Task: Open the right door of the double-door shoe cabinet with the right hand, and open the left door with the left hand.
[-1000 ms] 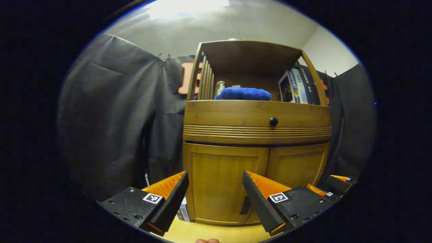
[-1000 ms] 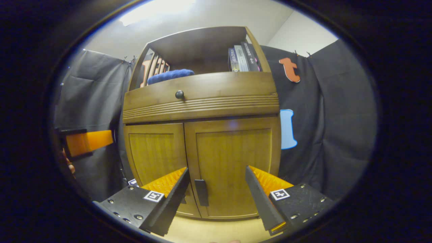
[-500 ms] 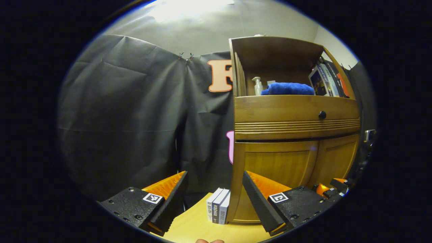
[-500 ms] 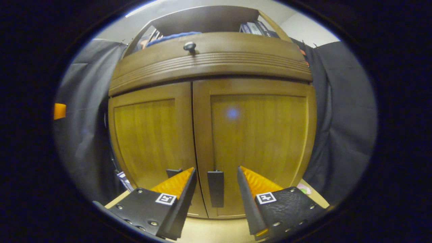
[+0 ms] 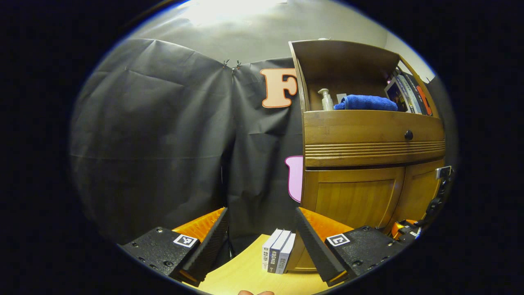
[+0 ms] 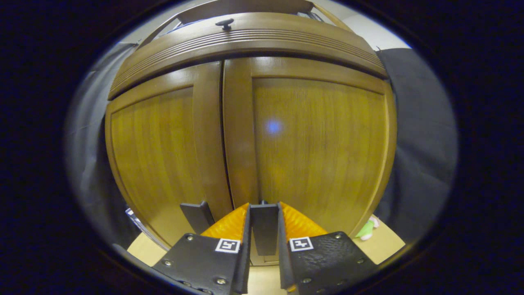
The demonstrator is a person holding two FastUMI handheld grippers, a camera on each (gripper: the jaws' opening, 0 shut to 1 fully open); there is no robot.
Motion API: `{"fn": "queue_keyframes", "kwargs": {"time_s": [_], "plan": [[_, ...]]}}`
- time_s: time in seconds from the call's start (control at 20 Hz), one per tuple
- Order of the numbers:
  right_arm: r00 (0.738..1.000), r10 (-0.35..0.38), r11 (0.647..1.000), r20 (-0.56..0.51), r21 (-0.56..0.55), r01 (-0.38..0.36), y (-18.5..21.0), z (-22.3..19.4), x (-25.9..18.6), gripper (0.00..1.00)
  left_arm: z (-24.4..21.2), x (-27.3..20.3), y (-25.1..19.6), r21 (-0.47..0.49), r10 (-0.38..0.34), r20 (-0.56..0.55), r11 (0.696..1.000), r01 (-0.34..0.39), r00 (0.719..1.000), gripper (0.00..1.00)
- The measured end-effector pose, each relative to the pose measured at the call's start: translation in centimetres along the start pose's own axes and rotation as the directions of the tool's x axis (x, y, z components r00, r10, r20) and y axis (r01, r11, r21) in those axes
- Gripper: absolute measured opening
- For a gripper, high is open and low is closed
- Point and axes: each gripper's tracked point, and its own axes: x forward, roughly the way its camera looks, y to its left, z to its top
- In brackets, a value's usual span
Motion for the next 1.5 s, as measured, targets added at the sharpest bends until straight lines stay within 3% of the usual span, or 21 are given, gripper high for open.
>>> {"fn": "queue_keyframes", "kwargs": {"time_s": [0.75, 0.95, 1.0, 1.5], "plan": [[0.998, -0.07, 0.996, -0.004, 0.045, 0.07, -1.9, -0.9, -5.1, 0.29, -0.4, 1.5, -3.7, -0.015, -0.132, 0.001, 0.991, 0.132, 0.991, 0.98], [0.997, -0.08, 0.996, -0.006, 0.043, 0.08, -2.9, -1.1, -7.6, 0.29, -0.8, 1.1, -5.6, -0.012, -0.185, -0.003, 0.983, 0.185, 0.983, 0.98], [0.998, -0.069, 0.996, -0.006, 0.052, 0.07, -3.0, -1.1, -7.6, 0.25, -0.8, 0.9, -6.0, -0.013, -0.197, -0.003, 0.98, 0.197, 0.98, 0.98], [0.995, -0.094, 0.993, -0.017, 0.067, 0.095, -6.5, -1.9, -12.1, 0.25, -1.3, -1.0, -11.0, -0.018, -0.317, -0.006, 0.948, 0.317, 0.948, 0.98]]}}
